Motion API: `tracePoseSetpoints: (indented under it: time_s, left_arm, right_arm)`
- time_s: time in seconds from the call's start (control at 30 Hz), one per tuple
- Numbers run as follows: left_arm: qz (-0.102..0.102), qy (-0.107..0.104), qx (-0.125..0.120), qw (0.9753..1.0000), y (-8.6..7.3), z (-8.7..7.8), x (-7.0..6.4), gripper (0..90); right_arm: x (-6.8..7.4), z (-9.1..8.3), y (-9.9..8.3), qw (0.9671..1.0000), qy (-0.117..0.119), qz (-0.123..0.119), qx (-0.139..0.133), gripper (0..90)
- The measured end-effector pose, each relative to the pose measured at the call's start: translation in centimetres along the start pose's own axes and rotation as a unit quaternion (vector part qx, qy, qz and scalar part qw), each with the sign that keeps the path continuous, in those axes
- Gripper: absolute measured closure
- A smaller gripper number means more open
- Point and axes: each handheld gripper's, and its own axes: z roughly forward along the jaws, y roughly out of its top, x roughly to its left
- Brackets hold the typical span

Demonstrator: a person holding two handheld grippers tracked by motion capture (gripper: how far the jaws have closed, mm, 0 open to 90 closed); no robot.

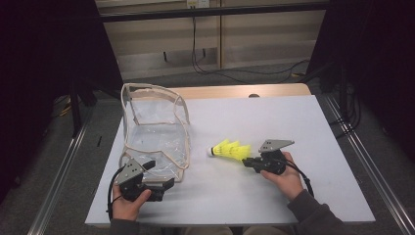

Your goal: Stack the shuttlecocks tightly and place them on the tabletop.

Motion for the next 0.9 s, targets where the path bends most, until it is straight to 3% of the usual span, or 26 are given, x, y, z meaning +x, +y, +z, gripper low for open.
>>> tracePoseSetpoints:
  time_s: [0.3, 0.73, 0.9]
  left_arm:
    - [0.000, 0.001, 0.001, 1.0000, -0.01, 0.02, 0.00, 3.1]
    - [-0.002, -0.001, -0.001, 1.0000, -0.04, 0.02, 0.03, 3.1]
    - [-0.003, -0.001, -0.002, 1.0000, -0.06, 0.02, 0.04, 3.1]
  right_arm:
    - [0.36, -0.07, 0.56, 0.9996, 0.011, -0.017, -0.017, 90.0]
    - [0.32, 0.49, 0.27, 0.9998, 0.016, -0.003, -0.015, 88.2]
    - [0.25, 0.60, 0.17, 0.9998, 0.012, 0.003, -0.013, 79.0]
